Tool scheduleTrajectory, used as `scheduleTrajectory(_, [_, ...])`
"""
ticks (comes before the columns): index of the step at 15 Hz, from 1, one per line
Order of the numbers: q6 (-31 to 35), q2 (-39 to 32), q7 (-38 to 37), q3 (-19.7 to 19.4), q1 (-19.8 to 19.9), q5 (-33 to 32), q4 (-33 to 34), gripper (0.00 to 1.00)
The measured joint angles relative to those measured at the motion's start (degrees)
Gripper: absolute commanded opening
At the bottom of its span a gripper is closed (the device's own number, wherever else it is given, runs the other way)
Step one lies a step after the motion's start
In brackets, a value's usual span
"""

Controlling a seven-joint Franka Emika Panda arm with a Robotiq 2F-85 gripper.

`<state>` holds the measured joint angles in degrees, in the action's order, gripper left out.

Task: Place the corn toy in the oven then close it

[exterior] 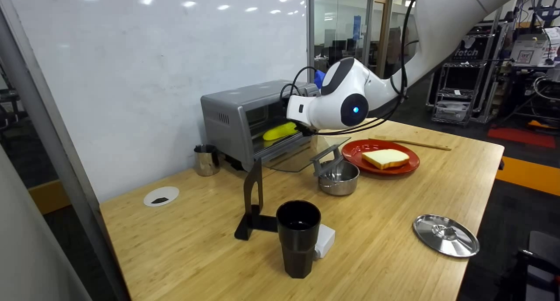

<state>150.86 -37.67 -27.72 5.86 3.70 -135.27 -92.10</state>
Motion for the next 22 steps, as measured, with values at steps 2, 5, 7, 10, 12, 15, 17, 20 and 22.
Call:
scheduleTrajectory(2, [1.35,0.96,-0.2,0.0,0.0,1.01,-0.71,1.0])
scheduleTrajectory(5, [2.93,4.03,-0.21,0.0,-0.03,4.06,-3.15,1.0])
scheduleTrajectory(7, [3.85,6.05,-0.21,0.0,-0.04,6.01,-5.33,1.0])
scheduleTrajectory(10, [4.57,9.21,-0.21,0.0,-0.08,8.26,-8.35,1.0])
scheduleTrajectory(12, [5.26,11.21,-0.1,0.0,-0.08,10.35,-10.52,1.0])
scheduleTrajectory(15, [7.81,14.13,2.74,-0.24,-0.07,17.07,-14.35,1.0])
scheduleTrajectory(17, [10.06,16.31,7.1,-0.66,-0.04,24.17,-17.44,1.0])
scheduleTrajectory(20, [13.31,20.16,17.58,-1.39,0.05,38.47,-23.2,1.0])
scheduleTrajectory(22, [14.24,23.33,26.04,-1.19,0.27,48.93,-27.98,1.0])
